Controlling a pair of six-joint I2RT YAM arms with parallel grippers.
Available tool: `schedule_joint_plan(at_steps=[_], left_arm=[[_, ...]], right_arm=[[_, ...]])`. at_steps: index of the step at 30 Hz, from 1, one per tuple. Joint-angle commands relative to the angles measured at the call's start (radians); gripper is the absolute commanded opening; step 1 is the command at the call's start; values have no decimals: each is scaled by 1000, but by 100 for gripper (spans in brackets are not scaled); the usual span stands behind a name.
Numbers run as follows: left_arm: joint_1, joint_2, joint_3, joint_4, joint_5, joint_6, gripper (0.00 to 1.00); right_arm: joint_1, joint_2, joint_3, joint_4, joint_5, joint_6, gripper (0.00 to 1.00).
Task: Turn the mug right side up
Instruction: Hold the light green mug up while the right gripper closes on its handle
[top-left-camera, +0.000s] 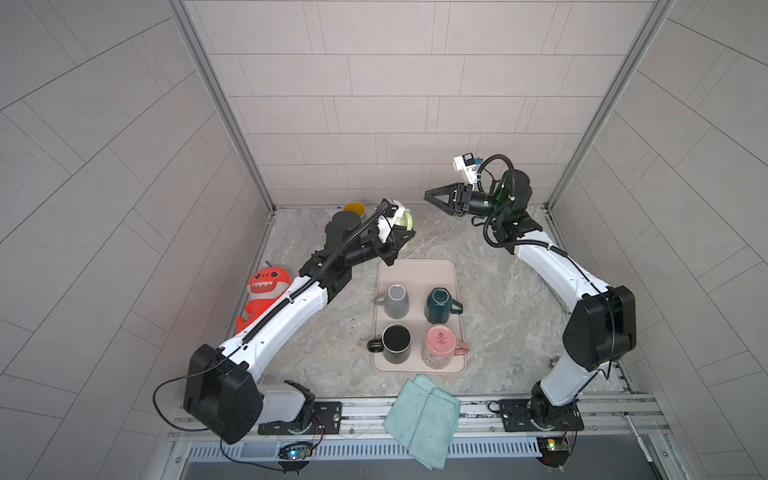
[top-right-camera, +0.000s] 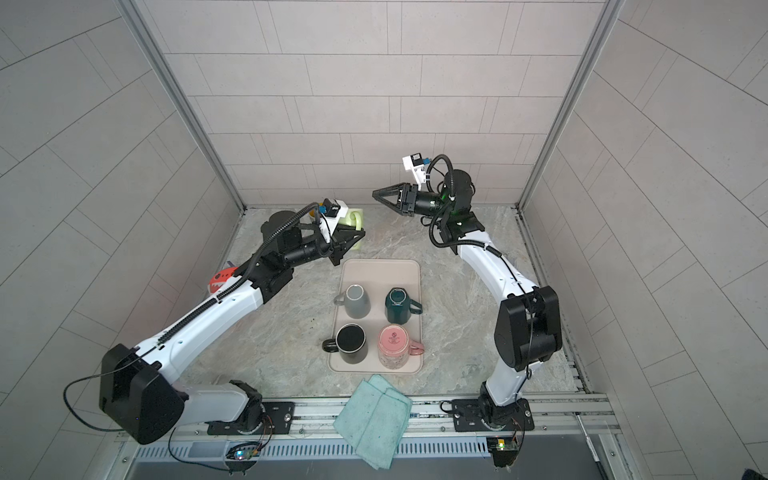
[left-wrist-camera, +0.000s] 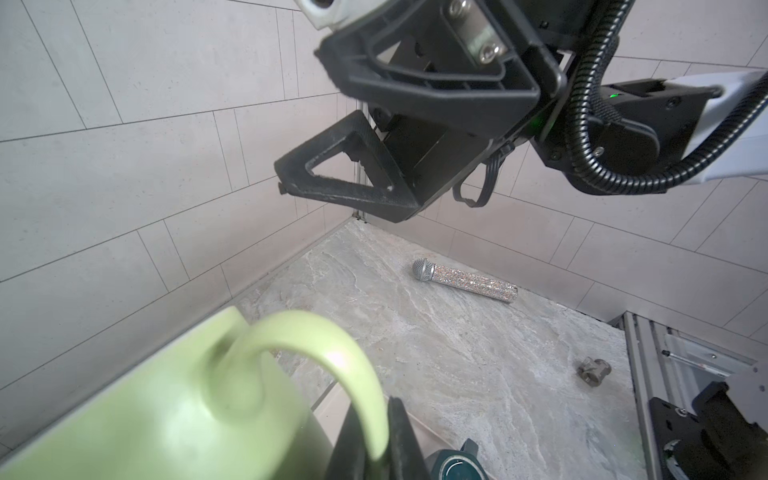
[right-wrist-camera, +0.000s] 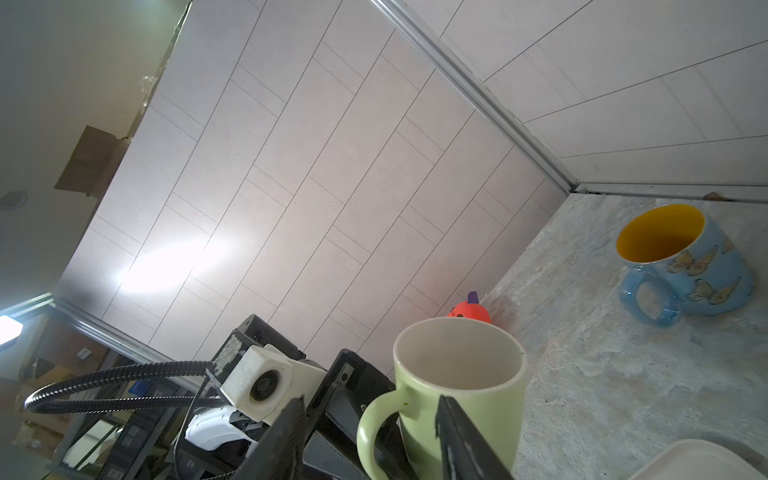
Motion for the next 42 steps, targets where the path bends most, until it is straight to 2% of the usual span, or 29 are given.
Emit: schedule_joint_plan(at_steps=[1,8,11,14,16,18,20,26,31,42], left_arm=[[-7,-24,0,150,-39,76,0],[-27,-2,6,194,-123,145,0],[-44,-2,4,195,-142,178,0],[-52,-2,8,190,-143,191,0],[-59,-3,8,181,-158,209,0],[-66,-7,5,178,-179,228,0],[-75,-10,6,175,-195,246,0],[-92,-9,9,153,-232,291,0],[-97,-4,8,165,-247,293,0],[-116,4,12,168,-260,292,0]], right_arm=[[17,-8,-14,110,-51,76,50],[23,-22,-68,126,-54,90,49],[26,-32,-69,53,-33,31,49],[32,-45,-35,-149,-4,-129,49],[38,-63,13,-368,39,-295,49],[51,-86,80,-637,122,-514,49],[62,-102,119,-779,198,-629,49],[72,-149,100,-787,286,-657,51],[110,-142,151,-922,336,-752,51],[153,-143,152,-897,398,-758,50]])
